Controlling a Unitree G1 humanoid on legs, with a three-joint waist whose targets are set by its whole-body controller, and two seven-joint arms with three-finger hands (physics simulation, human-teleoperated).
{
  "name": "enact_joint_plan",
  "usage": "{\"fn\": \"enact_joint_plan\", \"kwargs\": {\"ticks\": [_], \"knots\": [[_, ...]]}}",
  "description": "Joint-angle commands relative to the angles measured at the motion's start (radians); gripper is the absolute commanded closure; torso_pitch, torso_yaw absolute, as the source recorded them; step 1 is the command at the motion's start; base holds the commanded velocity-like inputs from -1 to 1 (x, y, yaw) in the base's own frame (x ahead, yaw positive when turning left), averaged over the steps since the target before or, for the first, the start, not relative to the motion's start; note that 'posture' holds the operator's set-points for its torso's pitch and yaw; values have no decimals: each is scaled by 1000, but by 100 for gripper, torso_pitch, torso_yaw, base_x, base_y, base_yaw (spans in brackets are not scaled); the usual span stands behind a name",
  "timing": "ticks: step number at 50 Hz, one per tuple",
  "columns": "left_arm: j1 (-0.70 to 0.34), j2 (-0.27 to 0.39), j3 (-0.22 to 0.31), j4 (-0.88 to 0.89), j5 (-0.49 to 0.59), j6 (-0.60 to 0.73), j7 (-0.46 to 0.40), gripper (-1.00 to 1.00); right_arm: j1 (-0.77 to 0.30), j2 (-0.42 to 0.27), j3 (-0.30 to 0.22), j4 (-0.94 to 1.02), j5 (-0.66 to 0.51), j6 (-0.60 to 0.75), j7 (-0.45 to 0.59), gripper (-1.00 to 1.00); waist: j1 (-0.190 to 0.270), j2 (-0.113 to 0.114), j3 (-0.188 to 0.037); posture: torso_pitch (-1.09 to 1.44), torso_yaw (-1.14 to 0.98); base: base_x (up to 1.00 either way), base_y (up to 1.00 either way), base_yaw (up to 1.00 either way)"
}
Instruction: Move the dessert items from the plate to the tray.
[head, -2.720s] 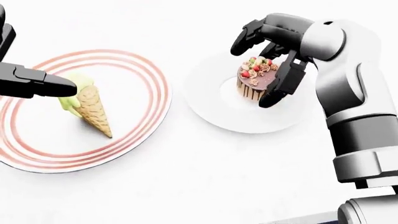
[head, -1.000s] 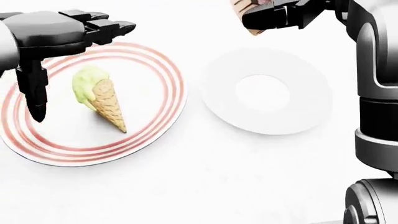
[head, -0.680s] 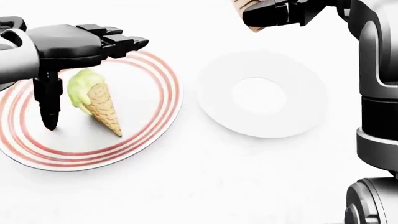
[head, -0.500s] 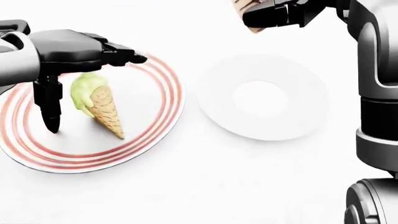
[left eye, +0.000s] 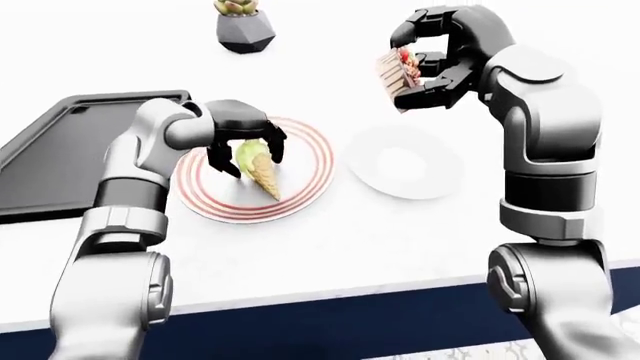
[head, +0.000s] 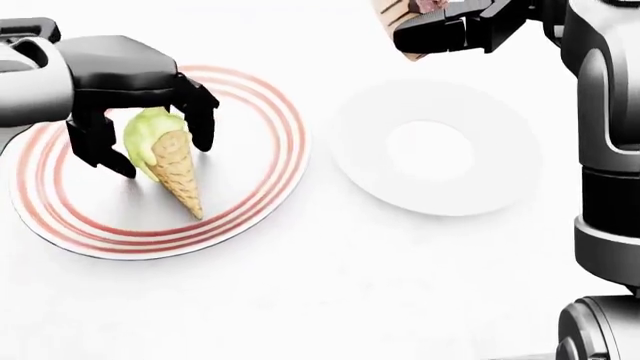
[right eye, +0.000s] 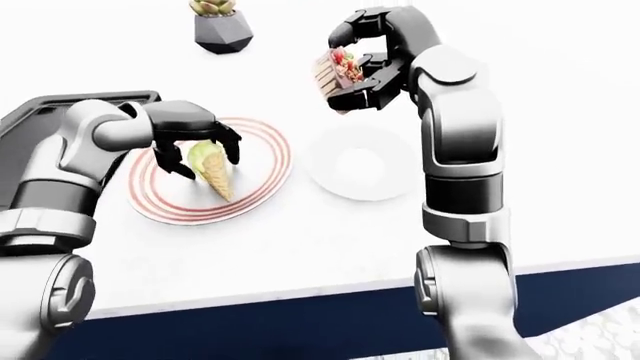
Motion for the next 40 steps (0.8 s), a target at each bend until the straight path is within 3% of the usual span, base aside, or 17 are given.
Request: {"fn": "enact_joint_plan", "kwargs": {"ticks": [1,3,5,6,9,11,19,23,24,26,29,30,31,34,38,39,40], "knots": [[-44,12,12,-23,-1,0,29,21,-51,-15,-18,-46,0,-42,-10,100,-2,0,-35,0,0,0,0,0],[-50,15,15,-24,4,5,40,45,-52,-15,-20,-43,-1,-47,-10,100,-1,0,-35,0,0,0,0,0],[-69,22,10,-13,32,11,91,51,-52,-14,-20,-43,-2,-49,-12,100,-2,0,-35,0,0,0,0,0],[-77,24,12,-2,30,9,87,67,-54,-14,-19,-40,-3,-49,-12,100,-2,0,-35,0,0,0,0,0],[-99,33,13,9,46,16,116,92,-65,-16,-19,-30,-5,-50,-10,100,-4,-1,-35,0,0,0,0,0],[-116,40,14,14,56,21,134,100,-70,-16,-18,-24,-7,-56,-12,100,-4,-1,-35,0,0,0,0,0],[-156,67,46,-32,26,86,156,100,-94,-17,-22,-9,-10,-80,-24,100,-6,2,-32,0,0,0,0,0],[-109,84,77,-150,-38,131,94,100,-106,-24,-25,-7,-13,-101,-30,100,-8,6,-29,0,0,0,0,0],[-96,92,84,-181,-50,149,79,100,-111,-27,-22,-7,-14,-103,-27,100,-13,15,-45,0,0,0,21,0],[-79,109,94,-236,-73,171,48,100,-120,-27,-23,-5,-10,-100,-29,100,-10,1,-34,0,0,0,25,0],[-58,125,109,-315,-118,210,-2,100,-145,-25,-25,8,-9,-98,-37,100,-9,-1,-47,0,0,0,38,0],[-56,128,108,-321,-123,214,-5,100,-148,-26,-25,12,-7,-100,-39,100,-6,-21,-43,0,0,0,63,0],[-58,133,108,-328,-126,221,-6,100,-151,-27,-22,16,-7,-104,-38,100,-4,-25,-41,0,0,0,65,0],[-52,140,106,-347,-136,228,-15,100,-155,-28,-20,16,-5,-103,-37,100,1,-8,-45,0,0,0,64,0],[-44,138,102,-358,-137,235,-14,100,-154,-29,-17,11,-7,-100,-32,100,-10,50,-29,0,0,0,63,0],[-44,138,103,-361,-139,238,-17,100,-152,-30,-16,10,-8,-102,-31,100,-15,79,-32,0,0,0,63,0],[-44,137,103,-365,-140,240,-18,100,-153,-29,-16,9,-8,-100,-29,100,-17,123,-44,0,0,0,62,0]]}}
